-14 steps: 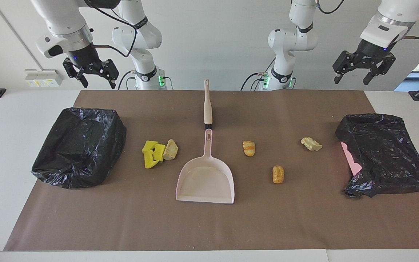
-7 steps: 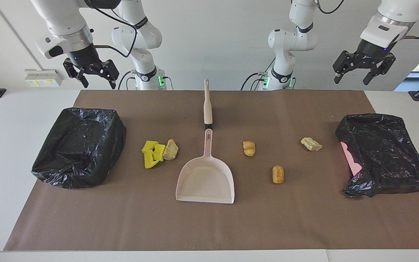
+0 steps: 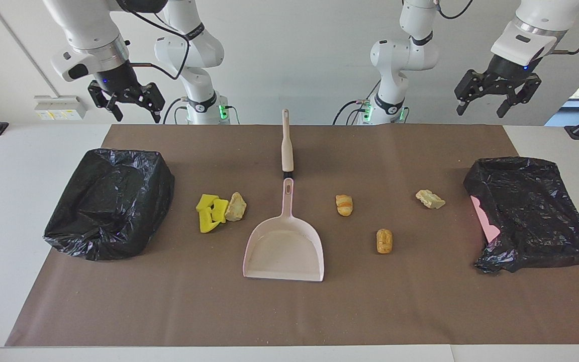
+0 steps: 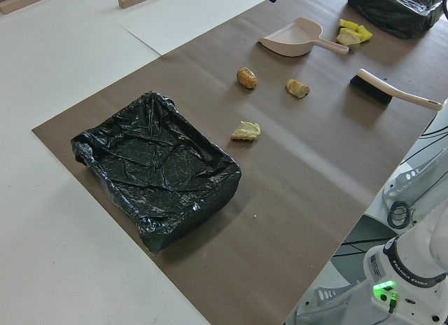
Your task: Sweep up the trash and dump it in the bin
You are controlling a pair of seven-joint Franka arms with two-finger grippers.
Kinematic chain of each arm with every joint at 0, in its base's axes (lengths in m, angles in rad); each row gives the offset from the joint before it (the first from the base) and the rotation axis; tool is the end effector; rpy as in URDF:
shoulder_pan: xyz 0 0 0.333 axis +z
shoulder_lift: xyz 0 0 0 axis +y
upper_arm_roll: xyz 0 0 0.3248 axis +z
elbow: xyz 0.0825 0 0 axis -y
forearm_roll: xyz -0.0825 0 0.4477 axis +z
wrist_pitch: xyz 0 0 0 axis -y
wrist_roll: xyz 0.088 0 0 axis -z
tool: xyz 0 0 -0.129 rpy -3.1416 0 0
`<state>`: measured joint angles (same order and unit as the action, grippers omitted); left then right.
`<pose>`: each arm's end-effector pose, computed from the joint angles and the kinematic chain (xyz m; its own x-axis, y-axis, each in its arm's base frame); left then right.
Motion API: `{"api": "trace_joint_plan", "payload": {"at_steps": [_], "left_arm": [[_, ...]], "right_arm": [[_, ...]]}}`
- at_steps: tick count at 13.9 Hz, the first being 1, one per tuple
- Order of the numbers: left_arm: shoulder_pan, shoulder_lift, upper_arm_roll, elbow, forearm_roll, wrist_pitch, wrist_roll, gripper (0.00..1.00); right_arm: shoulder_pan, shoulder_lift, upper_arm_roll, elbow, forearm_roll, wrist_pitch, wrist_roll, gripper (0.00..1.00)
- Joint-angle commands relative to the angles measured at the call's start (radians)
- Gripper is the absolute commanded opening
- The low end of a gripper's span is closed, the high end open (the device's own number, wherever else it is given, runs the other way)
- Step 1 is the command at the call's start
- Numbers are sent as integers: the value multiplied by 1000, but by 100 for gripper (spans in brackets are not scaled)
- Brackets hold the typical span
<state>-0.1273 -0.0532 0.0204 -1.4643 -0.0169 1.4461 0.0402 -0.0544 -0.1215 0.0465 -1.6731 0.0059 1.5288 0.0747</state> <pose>0.5829 -0.0645 0.6885 0.9883 -0.1486 0.0357 -0.1492 -0.9887 0.0164 0.5736 -0.0023 0.6254 0.9963 -0.0827 -0.0229 -0.0827 -0.9966 0.0015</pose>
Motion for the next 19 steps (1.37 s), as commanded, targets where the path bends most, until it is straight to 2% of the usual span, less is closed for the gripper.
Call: {"api": "trace_joint_plan", "payload": {"at_steps": [1,5,9,13,16,19], "left_arm": [[-25,-46,-8,-59,-12,0,0,100],[-80,-99,-23,-137,-29,11,-3,100],[-222,-172,-25,-269,-31,39,-129,100],[-406,-189,-25,-402,-31,144,-342,100],[-556,-192,-25,-519,-31,278,-504,100],[-679,-197,-25,-615,-31,368,-604,100]], "right_arm": [[-13,-24,4,-27,6,8,-23,100],[-13,-24,4,-27,6,8,-24,100],[-13,-24,4,-27,6,7,-21,100],[-13,-24,3,-27,6,-18,-7,100],[-13,-24,3,-27,5,-19,-13,100],[-15,-24,4,-27,5,-12,-24,100]]}}
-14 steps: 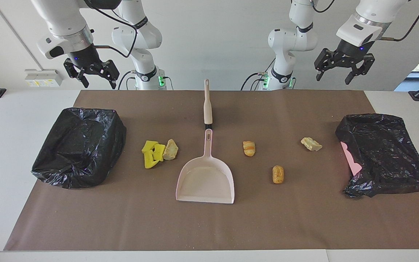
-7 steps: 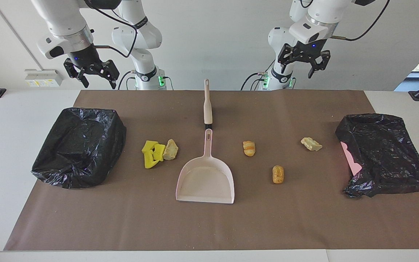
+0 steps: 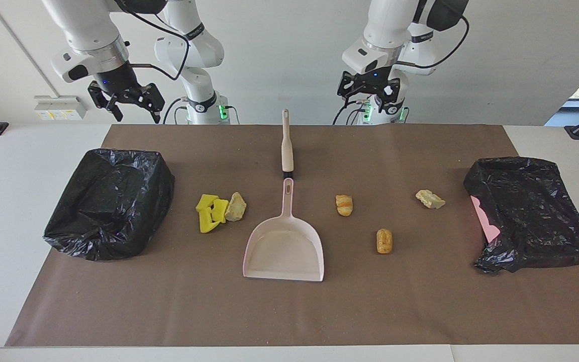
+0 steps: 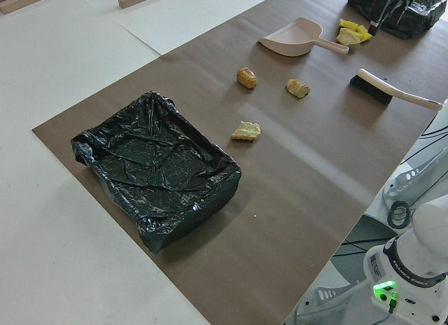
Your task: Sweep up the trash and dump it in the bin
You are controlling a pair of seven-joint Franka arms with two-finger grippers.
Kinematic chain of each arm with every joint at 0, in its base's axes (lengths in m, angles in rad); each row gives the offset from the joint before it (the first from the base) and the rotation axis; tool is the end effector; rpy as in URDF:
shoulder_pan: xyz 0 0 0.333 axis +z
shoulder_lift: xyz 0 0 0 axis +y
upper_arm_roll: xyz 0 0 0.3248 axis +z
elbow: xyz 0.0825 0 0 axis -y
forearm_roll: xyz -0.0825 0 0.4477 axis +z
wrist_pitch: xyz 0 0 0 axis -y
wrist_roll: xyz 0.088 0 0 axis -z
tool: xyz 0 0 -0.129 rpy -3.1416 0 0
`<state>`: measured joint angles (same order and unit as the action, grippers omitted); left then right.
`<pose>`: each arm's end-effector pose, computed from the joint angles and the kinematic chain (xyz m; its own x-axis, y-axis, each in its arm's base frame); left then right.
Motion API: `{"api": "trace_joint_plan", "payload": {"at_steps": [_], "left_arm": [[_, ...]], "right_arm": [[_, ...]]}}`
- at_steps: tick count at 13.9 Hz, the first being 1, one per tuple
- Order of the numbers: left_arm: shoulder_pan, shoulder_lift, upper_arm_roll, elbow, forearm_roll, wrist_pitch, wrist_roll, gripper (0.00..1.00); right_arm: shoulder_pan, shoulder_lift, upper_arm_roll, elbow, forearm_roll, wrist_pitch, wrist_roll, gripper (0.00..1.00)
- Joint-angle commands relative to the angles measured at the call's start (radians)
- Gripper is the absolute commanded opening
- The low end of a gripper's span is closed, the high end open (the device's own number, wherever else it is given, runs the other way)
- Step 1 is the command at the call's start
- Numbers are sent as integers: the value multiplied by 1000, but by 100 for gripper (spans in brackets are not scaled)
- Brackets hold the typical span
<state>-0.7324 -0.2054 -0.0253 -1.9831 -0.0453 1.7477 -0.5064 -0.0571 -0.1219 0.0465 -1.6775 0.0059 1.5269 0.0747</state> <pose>0.3983 -0.3847 0.5250 0.9697 -0.2399 -0.0454 -0.2392 -0.9708 0.0196 0.5731 -0.0038 0.6232 0.9959 -0.0854 -0.0288 -0.0854 -0.9963 0.0019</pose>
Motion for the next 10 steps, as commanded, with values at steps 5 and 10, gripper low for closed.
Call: {"api": "trace_joint_plan", "payload": {"at_steps": [5,10], "left_arm": [[-244,33,21,-230,-4,271,-245,100],[-364,127,21,-318,-4,492,-366,100]], "right_arm": [[-12,-24,4,-24,5,-10,-32,100],[-12,-25,4,-30,5,-11,-32,100]]}}
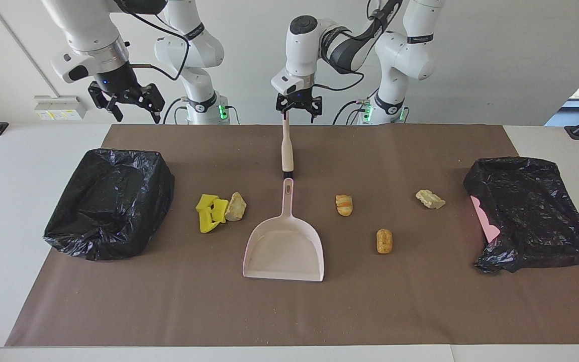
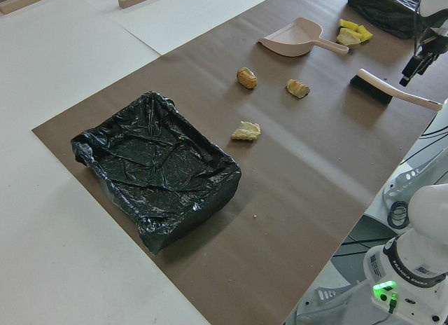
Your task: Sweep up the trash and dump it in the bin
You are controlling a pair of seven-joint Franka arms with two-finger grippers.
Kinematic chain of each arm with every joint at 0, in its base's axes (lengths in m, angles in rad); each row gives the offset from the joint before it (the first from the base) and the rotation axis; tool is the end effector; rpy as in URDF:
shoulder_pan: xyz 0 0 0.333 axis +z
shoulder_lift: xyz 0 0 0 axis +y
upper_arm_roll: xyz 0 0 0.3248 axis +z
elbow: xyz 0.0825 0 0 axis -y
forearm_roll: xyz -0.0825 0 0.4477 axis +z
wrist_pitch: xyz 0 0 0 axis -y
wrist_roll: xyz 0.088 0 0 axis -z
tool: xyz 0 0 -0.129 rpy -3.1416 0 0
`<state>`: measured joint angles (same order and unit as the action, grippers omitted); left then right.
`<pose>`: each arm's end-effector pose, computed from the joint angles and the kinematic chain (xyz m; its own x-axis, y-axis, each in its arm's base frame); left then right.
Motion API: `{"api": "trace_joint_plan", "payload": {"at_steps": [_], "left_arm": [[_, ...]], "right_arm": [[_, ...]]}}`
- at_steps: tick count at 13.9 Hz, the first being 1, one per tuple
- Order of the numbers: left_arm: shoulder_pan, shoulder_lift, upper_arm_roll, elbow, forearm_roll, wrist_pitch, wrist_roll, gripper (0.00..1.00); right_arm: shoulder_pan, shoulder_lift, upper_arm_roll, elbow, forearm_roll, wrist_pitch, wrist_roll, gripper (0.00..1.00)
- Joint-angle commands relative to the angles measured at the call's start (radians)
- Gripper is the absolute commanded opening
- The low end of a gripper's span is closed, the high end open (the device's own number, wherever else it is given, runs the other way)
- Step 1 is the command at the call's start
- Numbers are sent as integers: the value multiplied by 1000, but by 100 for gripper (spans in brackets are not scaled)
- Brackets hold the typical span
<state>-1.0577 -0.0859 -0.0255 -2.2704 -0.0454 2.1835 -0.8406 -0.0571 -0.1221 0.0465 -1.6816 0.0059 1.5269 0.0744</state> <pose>0.2582 -0.4921 0.3442 0.9763 -0.2149 -0.0270 -0.2143 -0.9765 0.0222 0.5728 -0.0039 0.6211 0.9958 -0.0852 -0.0327 -0.0851 -0.9964 0.0022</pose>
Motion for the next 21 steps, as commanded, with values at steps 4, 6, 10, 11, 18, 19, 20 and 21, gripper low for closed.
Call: {"api": "trace_joint_plan", "payload": {"at_steps": [4,6,10,11,18,19,20,21], "left_arm": [[-47,14,19,-52,-7,67,-38,100],[-62,21,19,-66,-57,71,-61,100],[-85,72,19,-63,-70,131,-123,100],[-85,72,19,-64,-70,134,-124,99],[-85,69,21,-51,-68,93,-115,11],[-82,58,22,-41,-68,56,-107,0],[-74,52,24,-20,-67,15,-106,0],[-70,48,30,1,-60,-16,-106,0]], "right_arm": [[-12,-25,4,-26,5,-13,-31,100],[-12,-25,4,-26,5,-14,-31,100],[-12,-25,4,-26,5,-16,-31,100],[-12,-25,4,-27,5,-16,-31,100],[-9,-25,4,-33,5,-16,-30,100],[-10,-25,4,-33,5,-16,-30,100],[-10,-25,4,-33,5,-16,-30,100],[-10,-25,4,-33,5,-16,-30,100]]}}
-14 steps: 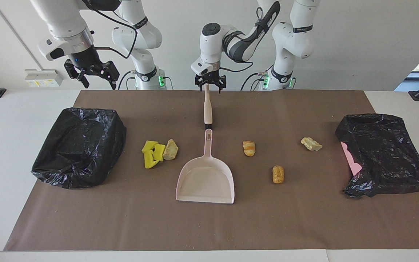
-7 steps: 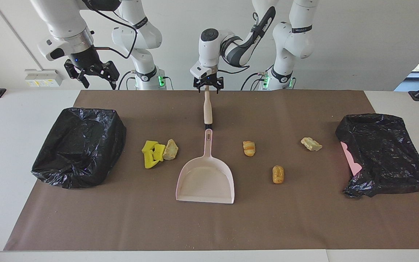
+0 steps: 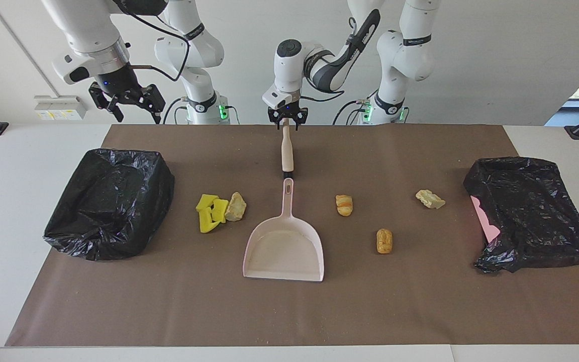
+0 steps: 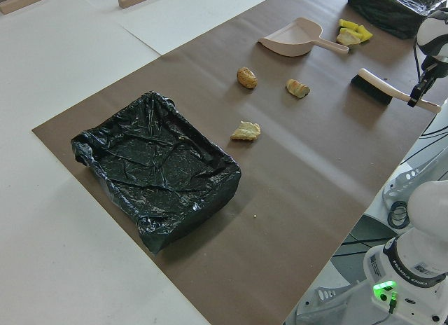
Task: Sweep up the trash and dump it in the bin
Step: 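Reach the left gripper to the brush while the right gripper reaches the dustpan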
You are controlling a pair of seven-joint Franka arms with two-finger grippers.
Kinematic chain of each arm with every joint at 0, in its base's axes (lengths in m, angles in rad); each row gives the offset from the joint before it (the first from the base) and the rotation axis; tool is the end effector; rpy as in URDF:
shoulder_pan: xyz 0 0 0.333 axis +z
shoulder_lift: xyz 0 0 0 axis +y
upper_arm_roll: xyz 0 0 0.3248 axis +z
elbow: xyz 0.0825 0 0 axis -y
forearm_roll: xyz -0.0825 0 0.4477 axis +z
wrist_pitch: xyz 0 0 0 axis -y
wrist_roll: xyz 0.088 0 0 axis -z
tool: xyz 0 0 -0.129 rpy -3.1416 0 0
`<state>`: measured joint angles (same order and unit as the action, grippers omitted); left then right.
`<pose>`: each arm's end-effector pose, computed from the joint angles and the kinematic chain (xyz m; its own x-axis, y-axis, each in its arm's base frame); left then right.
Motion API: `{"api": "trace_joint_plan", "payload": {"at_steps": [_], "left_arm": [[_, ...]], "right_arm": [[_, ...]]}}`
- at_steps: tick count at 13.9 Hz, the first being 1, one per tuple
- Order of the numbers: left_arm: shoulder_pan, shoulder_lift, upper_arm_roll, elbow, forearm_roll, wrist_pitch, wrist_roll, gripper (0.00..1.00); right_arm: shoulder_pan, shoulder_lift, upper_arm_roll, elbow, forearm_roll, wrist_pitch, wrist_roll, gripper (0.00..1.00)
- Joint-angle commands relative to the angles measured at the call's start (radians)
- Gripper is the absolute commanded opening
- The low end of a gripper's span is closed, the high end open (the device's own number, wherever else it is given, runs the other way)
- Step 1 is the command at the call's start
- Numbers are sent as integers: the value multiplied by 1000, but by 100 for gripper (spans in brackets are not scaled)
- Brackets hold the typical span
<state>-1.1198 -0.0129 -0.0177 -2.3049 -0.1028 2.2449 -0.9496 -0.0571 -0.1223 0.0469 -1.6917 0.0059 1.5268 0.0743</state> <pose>0.2271 -0.5020 0.2924 0.9884 -0.1212 -0.0913 -0.1213 -0.9926 0.0044 0.5723 -0.0036 0.6159 0.9955 -0.0847 -0.0426 -0.0847 -0.9964 0.0030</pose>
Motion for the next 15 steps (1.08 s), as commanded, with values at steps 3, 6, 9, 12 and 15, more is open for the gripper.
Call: {"api": "trace_joint_plan", "payload": {"at_steps": [3,6,9,12,15], "left_arm": [[67,-58,25,105,5,-226,2,0],[190,-119,27,122,17,-373,-8,0],[322,-197,27,121,66,-465,-2,0],[479,-196,27,108,115,-490,-2,0],[651,-185,25,98,161,-489,0,0]], "right_arm": [[-6,-23,7,-20,3,-16,-30,100],[9,-2,19,3,5,3,-18,100],[23,56,60,33,11,47,22,100],[57,151,123,101,2,76,165,100],[114,283,128,194,0,114,263,100]]}}
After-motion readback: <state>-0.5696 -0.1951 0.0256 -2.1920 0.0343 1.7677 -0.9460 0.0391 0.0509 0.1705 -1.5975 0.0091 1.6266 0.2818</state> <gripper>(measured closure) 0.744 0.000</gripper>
